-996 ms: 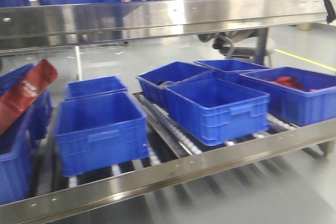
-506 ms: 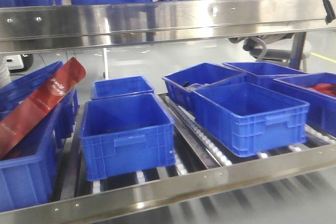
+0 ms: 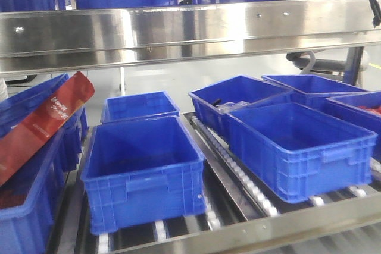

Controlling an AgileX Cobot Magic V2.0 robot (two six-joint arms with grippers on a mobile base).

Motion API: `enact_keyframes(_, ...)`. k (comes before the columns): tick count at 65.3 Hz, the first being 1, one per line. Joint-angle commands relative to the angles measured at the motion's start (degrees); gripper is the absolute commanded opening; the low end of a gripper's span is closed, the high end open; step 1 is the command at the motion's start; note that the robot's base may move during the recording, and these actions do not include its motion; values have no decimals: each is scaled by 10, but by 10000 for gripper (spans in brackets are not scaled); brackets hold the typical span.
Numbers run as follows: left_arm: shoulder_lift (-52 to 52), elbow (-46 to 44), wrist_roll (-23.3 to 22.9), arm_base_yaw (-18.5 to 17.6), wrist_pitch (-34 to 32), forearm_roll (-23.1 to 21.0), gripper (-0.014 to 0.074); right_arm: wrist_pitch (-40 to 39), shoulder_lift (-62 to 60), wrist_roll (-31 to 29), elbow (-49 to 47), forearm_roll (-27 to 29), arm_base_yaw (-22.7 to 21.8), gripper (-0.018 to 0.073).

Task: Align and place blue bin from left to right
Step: 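Carry the bin to the other conveyor rack and align with it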

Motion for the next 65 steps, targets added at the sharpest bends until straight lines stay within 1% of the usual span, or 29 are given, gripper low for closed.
enact_keyframes(1, -18, -11, 0, -7, -144, -6, -111, -43, -12, 0, -11, 13, 4, -68)
enact_keyframes(65, -18, -11, 0, -7, -144, -6, -111, -43, -12, 0, -11, 13, 4, -68)
